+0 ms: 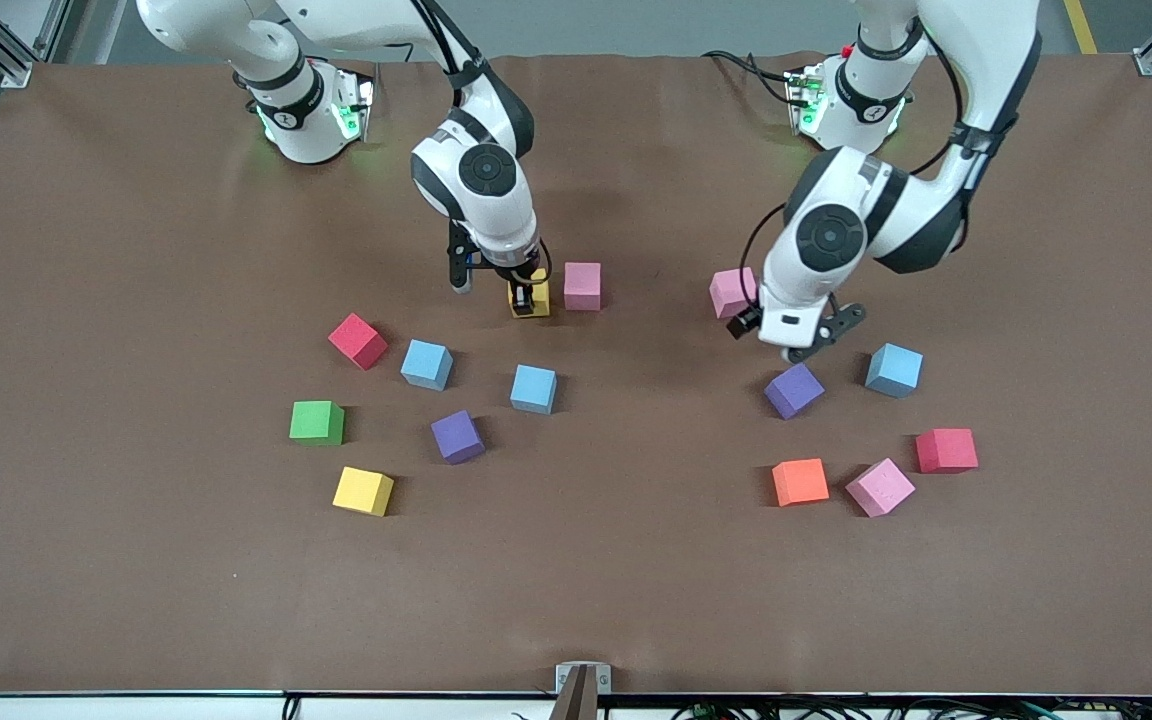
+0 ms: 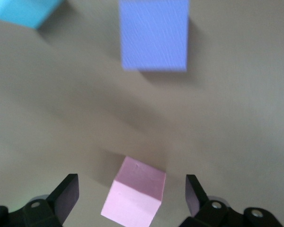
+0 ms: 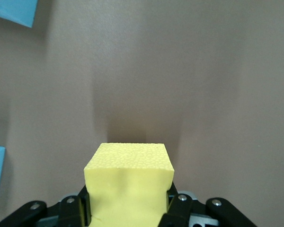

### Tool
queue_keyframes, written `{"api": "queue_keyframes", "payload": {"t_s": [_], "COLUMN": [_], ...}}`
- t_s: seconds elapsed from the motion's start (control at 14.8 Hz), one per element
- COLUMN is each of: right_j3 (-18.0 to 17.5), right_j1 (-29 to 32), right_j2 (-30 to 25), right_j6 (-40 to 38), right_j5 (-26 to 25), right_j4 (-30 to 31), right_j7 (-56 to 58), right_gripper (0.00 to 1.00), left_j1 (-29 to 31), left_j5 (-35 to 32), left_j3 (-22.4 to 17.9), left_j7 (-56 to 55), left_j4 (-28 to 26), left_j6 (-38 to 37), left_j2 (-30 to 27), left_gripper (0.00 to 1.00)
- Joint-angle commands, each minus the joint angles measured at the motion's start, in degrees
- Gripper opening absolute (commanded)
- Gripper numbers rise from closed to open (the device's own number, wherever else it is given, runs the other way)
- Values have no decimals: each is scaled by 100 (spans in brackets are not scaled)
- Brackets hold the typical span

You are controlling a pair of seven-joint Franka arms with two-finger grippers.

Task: Arrange 11 blocks into digit 3
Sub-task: 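Reach the left gripper to the second pink cube and grasp it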

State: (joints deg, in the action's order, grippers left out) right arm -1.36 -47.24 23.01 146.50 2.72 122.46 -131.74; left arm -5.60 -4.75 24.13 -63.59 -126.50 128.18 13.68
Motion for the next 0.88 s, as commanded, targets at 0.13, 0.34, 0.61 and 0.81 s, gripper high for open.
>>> {"api": "queue_keyframes", "payload": {"t_s": [0.13,0.34,0.61,0.81], "right_j3": [22,22,22,22], "right_j1": [-145,-145,-145,-154], "right_j2": [80,186,239,327], "right_j6": [19,10,2,-7], "right_j5": [202,281,290,290], "right_j4": [-29,-143,-204,-293], "right_j7": [-71,-71,-71,-89], "right_gripper": [0,0,0,0], "left_j1": [59,68,15,15], "left_j5": [105,97,106,106], "left_j3": [189,215,338,347], "left_j7": [636,821,927,1261], "left_j4": [-630,-876,-886,-921], "left_j6": [515,822,963,981], "left_j2": [-217,-191,-23,73], "left_gripper": [99,99,99,99]}}
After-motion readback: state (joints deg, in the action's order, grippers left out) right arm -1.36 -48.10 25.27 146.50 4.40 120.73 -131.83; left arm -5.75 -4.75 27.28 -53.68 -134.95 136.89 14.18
